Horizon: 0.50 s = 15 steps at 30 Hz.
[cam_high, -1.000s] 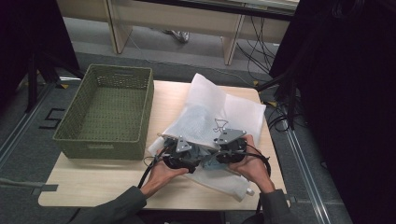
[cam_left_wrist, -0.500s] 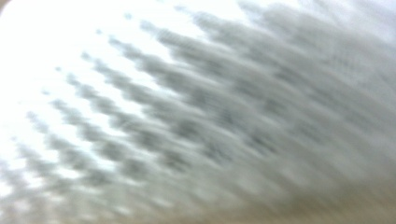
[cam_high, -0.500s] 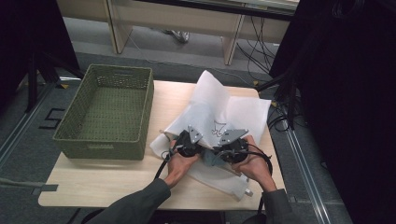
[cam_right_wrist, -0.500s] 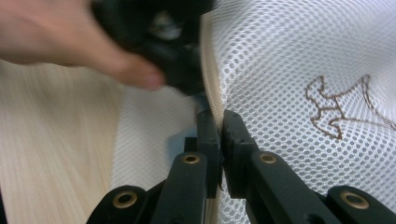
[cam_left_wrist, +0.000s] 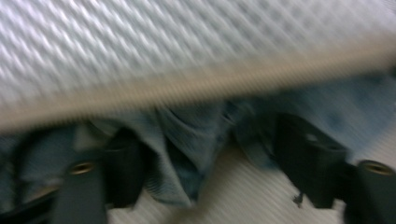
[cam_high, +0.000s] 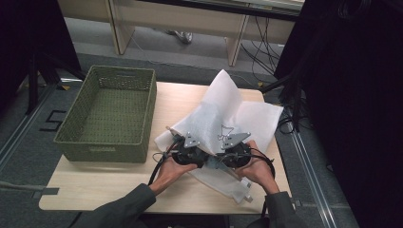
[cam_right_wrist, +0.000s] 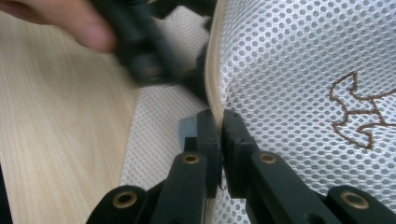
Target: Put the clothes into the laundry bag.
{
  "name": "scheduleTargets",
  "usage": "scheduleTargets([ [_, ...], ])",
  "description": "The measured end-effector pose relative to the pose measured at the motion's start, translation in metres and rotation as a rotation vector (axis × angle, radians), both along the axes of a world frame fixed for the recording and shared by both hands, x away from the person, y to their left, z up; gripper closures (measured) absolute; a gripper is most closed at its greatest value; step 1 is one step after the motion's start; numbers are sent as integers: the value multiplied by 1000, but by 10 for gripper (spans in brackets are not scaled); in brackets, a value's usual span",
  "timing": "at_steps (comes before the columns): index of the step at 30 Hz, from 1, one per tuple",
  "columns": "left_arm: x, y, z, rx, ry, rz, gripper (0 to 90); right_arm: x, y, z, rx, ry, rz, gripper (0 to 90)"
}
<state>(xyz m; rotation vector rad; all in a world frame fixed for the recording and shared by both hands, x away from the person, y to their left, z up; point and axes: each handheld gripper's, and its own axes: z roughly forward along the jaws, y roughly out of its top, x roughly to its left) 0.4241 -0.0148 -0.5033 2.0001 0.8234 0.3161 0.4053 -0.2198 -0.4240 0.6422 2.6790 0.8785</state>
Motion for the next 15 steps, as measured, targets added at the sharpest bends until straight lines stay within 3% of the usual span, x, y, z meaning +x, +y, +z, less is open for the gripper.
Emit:
scheduleTargets([
  [1, -4, 2, -2, 15, 16, -29, 225, 0, -1, 0, -3, -10, -13, 874],
  [4, -14, -6, -5, 36, -32, -44, 174, 1, -2, 2, 2, -29, -1, 873],
  [6, -16, -14, -7, 47, -40, -63, 157, 1, -3, 2, 2, -34, -10, 871],
  [7, -17, -19, -8, 37, -39, -52, 152, 0, -3, 3, 5, -22, -14, 871],
  [8, -17, -22, -8, 39, -42, -56, 149, 1, -4, 4, 1, -38, -17, 871],
  [9, -19, -30, -10, 11, -50, -29, 146, 1, -4, 4, 2, -40, -18, 871],
  [11, -16, -33, -10, 89, -68, -55, 146, 2, -5, 6, 6, -47, -23, 871],
  [12, -16, -40, -13, 34, -68, 16, 166, 2, -5, 6, 3, -40, -17, 872],
  [13, -14, -39, -12, 101, -85, 13, 258, 2, -6, 6, 13, -26, -13, 872],
  [14, -13, -44, -14, 72, -113, 55, 409, 2, -7, 6, 11, -23, -25, 872],
  [15, -7, -41, -12, 135, -149, 25, 534, 3, -7, 6, 9, -30, -26, 872],
])
